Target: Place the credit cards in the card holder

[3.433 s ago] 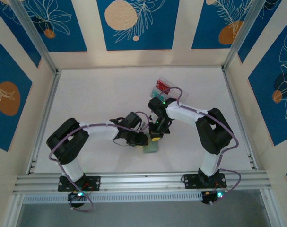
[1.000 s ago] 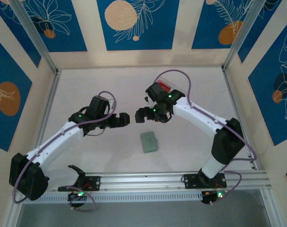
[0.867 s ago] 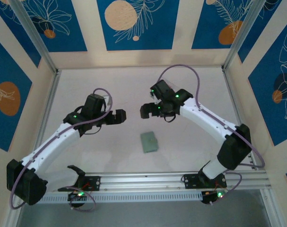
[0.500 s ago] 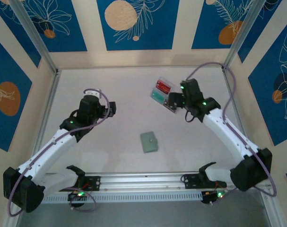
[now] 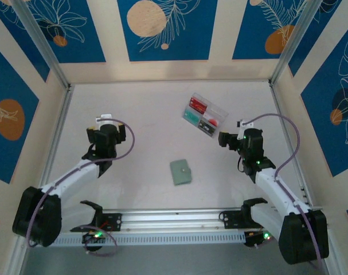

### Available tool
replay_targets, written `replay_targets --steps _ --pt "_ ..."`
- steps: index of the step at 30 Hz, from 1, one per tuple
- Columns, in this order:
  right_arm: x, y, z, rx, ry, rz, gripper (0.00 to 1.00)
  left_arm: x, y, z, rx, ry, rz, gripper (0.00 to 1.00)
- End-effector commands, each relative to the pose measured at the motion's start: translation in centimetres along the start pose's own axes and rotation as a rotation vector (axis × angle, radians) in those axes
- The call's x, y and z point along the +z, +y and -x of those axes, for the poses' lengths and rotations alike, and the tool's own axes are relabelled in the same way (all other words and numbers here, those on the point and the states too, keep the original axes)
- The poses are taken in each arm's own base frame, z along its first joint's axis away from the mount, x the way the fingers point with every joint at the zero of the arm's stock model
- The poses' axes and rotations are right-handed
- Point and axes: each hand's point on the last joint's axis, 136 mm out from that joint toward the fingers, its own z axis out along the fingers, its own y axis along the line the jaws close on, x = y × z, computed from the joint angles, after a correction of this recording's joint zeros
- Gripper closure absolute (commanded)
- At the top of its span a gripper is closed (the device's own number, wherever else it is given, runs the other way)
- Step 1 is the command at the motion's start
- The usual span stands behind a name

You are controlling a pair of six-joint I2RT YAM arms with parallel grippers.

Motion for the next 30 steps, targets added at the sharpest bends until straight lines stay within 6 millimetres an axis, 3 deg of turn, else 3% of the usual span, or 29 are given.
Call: replay_targets --steps 1,8,10,13,15,22,24,30 --pt "-0.9 -0.9 2.5 -0.017 -0.222 -0.022 0.01 1.2 0.3 0.0 0.017 -0.028 0.000 0.00" --pt "0.1 -2.0 1.2 0.009 -0.214 -0.015 0.01 2.6 0.6 -0.8 0.084 -0.034 -0.036 0.00" --pt "0.4 -2.7 1.1 0.030 -0.223 -0.029 0.01 2.5 2.0 -1.9 0.092 -0.007 0.009 0.00" --pt "1.8 -3.0 0.1 0.062 -0.186 -0.010 0.01 2.2 3.3 -2.8 -0.030 -0.068 0.009 0.00" --pt "2.6 -2.9 -0.5 0.093 -0.171 0.014 0.01 2.7 3.1 -3.3 -0.037 -0.058 -0.005 0.00" --pt "5.4 -2.9 1.1 0.063 -0.180 0.064 0.01 3.9 2.7 -3.5 0.024 -0.134 -0.007 0.00" --pt "6.1 -3.0 0.3 0.096 -0.138 0.127 0.01 3.9 3.3 -3.6 -0.001 -0.202 0.015 0.00" --pt "7.5 -1.6 -1.1 0.059 -0.143 0.214 0.01 3.9 3.2 -4.3 -0.009 -0.166 -0.003 0.00"
